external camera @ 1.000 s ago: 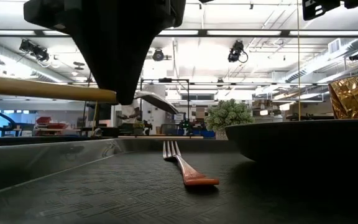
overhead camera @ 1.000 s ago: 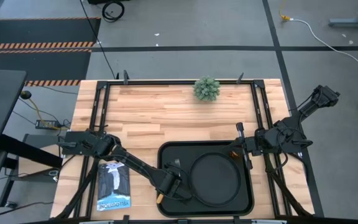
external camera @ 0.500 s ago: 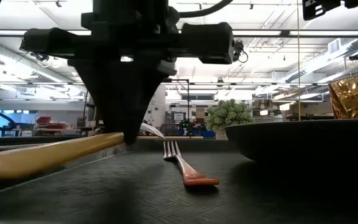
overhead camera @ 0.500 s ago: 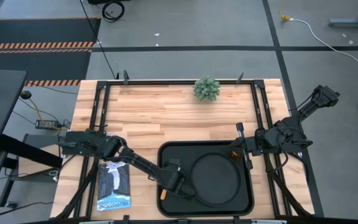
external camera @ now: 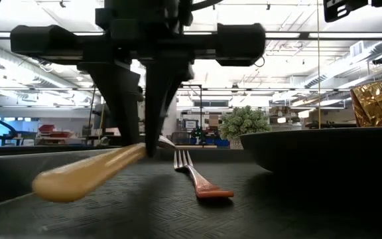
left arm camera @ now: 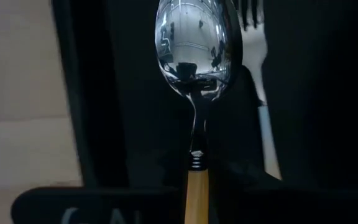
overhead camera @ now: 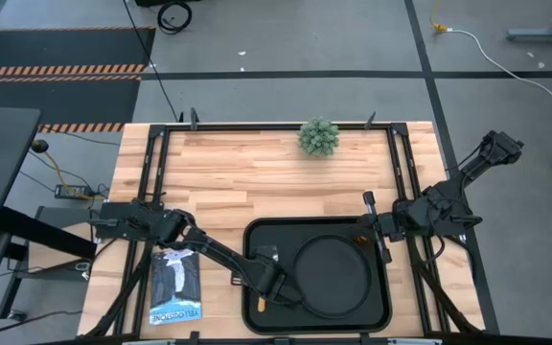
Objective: Pick and place plate/cup/fork/spoon on tray
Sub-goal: Put the yellow spoon to the left orange fork on the black tray
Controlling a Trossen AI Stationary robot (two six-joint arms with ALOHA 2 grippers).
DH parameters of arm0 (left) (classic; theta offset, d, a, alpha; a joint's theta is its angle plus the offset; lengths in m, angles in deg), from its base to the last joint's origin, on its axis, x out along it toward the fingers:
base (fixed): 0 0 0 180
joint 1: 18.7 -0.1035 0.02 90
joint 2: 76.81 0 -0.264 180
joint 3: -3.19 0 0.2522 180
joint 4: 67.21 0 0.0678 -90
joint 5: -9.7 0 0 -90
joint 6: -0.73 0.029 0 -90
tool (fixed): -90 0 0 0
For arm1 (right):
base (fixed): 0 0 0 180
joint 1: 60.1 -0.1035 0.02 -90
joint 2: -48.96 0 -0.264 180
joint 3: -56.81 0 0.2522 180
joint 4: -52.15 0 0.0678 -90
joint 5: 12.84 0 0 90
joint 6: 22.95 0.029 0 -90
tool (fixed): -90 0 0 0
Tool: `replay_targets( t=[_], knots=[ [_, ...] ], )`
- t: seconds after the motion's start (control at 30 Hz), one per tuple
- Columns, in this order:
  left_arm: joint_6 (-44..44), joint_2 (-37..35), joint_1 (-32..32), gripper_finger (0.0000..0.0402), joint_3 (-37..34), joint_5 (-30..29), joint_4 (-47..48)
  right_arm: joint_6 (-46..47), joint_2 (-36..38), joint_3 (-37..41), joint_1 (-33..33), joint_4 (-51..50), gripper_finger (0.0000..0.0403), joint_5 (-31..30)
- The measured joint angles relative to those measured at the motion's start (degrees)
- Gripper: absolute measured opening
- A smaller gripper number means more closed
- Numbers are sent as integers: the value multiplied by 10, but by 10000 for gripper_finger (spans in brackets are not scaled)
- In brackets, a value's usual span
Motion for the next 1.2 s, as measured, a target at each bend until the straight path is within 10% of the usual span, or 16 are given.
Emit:
replay_targets(
  t=[0.63,1.2],
  knots=[
    [-4,11,-7,92,1,3,-16,-1,-41,0,-156,21,6,-112],
    [58,13,-31,124,1,1,-17,-2,-46,0,-166,24,6,-113]
  ],
)
